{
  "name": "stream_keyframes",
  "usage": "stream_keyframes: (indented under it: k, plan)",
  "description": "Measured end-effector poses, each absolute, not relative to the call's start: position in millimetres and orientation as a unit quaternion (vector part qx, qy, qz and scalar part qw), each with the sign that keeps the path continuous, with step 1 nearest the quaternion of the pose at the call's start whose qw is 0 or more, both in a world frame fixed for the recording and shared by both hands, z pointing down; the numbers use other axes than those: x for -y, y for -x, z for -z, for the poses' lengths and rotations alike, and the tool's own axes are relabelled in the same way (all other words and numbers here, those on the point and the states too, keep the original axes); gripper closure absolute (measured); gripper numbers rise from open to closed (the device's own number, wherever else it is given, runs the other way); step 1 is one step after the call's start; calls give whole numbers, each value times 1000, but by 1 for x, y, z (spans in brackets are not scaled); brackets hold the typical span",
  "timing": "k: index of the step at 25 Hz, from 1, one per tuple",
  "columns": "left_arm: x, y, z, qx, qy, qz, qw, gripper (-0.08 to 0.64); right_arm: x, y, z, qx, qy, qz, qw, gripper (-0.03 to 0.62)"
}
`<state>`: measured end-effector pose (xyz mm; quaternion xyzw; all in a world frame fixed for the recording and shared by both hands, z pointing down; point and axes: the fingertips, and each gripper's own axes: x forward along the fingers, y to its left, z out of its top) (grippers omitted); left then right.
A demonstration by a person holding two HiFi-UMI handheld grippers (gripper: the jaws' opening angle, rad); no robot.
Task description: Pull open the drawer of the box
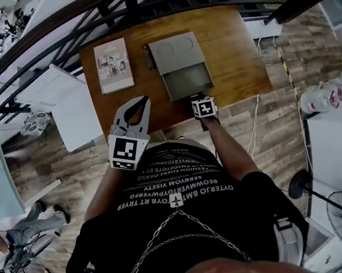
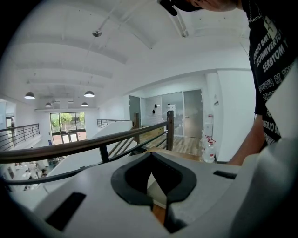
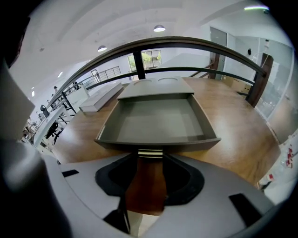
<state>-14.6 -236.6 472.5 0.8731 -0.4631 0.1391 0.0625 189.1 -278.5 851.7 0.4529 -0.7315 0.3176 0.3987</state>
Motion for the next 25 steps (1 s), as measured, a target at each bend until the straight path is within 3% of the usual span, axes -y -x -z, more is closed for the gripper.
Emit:
stream_keyframes:
  k: [5,8,10,25]
  plan:
    - [231,6,-471,461,-875,-135,62,555,279,-201,-824,743,-469,-308,364,429]
    - [228,3,-470,462,-875,-134,61,555,283,-219,-792,742,-507,-292,329,561]
    - [226,0,-469,464,-874,-133,59,555,285,-225,-768,751,-522,-277,293,594]
    - [201,-24,-457,471,-873,-109,63,555,278,-192,-575,849,-494,-88,165,595]
